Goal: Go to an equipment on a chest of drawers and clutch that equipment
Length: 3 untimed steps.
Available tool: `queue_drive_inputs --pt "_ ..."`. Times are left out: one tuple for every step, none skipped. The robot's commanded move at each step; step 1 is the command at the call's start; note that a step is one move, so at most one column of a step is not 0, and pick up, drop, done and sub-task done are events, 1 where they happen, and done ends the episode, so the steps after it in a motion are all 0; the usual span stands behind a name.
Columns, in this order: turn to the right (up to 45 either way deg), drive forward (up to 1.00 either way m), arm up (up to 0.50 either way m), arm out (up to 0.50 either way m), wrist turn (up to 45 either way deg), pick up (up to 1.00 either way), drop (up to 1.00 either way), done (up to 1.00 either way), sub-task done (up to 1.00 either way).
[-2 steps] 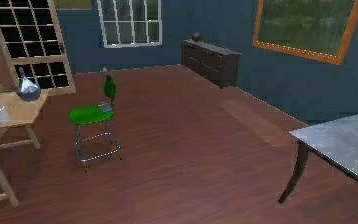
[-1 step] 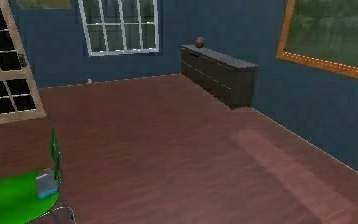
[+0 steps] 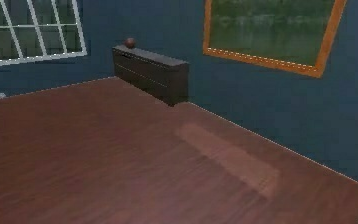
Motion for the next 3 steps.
queue_drive_inputs --pt "0.0 0.10 0.00 0.00 0.0 0.00 0.00 0.00 0.00" --pt "-3.0 0.00 0.00 0.00 0.0 0.00 0.00 0.00 0.00" --pt "0.0 1.00 0.00 0.00 0.0 0.00 0.00 0.00 0.00"
